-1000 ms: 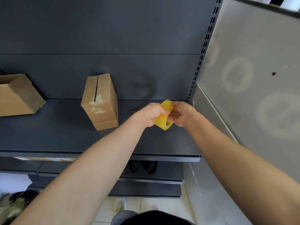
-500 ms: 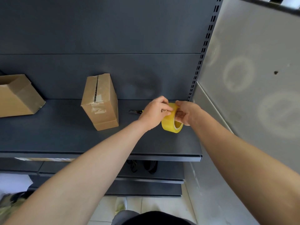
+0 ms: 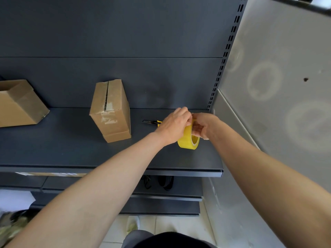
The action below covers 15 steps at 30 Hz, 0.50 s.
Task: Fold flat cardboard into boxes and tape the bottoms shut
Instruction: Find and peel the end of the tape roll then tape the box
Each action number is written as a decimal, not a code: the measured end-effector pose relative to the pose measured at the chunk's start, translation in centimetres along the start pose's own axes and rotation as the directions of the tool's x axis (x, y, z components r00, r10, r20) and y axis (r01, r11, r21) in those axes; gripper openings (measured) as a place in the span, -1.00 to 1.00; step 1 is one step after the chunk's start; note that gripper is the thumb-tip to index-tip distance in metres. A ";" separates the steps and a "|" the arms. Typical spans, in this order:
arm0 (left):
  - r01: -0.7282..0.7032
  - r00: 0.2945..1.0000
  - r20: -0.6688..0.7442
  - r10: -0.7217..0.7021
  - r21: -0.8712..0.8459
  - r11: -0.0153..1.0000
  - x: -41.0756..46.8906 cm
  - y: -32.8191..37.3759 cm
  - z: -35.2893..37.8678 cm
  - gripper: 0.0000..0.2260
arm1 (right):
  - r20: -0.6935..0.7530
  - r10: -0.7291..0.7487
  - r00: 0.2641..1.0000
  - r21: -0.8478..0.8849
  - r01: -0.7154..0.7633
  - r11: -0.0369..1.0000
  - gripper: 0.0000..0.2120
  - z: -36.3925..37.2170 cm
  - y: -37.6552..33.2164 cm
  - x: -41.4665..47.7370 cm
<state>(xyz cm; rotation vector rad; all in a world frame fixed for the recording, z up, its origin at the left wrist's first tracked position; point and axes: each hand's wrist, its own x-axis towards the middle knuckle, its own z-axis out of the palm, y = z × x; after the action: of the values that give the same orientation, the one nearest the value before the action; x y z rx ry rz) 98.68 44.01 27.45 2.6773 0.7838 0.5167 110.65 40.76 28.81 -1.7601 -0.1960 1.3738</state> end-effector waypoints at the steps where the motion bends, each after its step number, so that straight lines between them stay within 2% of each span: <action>1: -0.016 1.000 0.019 0.016 0.031 0.999 -0.1 0.0 0.2 -0.91 | 0.005 0.007 1.000 -0.002 -0.007 1.000 -0.78 0.0 0.1 0.0; 6: 0.008 0.996 0.090 -0.008 0.003 1.000 -0.4 0.1 0.2 -0.79 | 0.006 0.059 0.998 -0.018 -0.059 0.998 -0.72 -0.2 0.3 0.2; 9: 0.094 0.990 0.120 -0.073 -0.180 0.979 -0.2 -0.4 0.2 -0.84 | -0.007 0.074 0.997 -0.046 -0.074 0.996 -0.70 -0.4 0.4 0.5; 11: 0.180 0.983 0.110 -0.147 -0.411 0.894 -0.2 -0.6 0.2 -0.94 | -0.028 0.060 0.998 -0.067 -0.062 0.996 -0.71 -0.5 0.3 0.7; 13: 0.203 0.978 0.079 -0.191 -0.537 0.819 -0.1 -0.8 0.2 -0.80 | -0.028 0.056 0.998 -0.097 -0.059 0.994 -0.71 -0.6 0.3 0.9; 15: 0.213 0.975 0.070 -0.210 -0.552 0.806 0.1 -0.9 0.4 -0.79 | -0.008 0.068 0.998 -0.117 -0.068 0.991 -0.69 -0.8 0.2 1.0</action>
<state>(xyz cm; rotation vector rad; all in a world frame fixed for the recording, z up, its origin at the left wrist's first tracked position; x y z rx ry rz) 98.54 44.71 26.74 2.0218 0.7730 0.5744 111.64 40.82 27.94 -1.8813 -0.2204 1.4330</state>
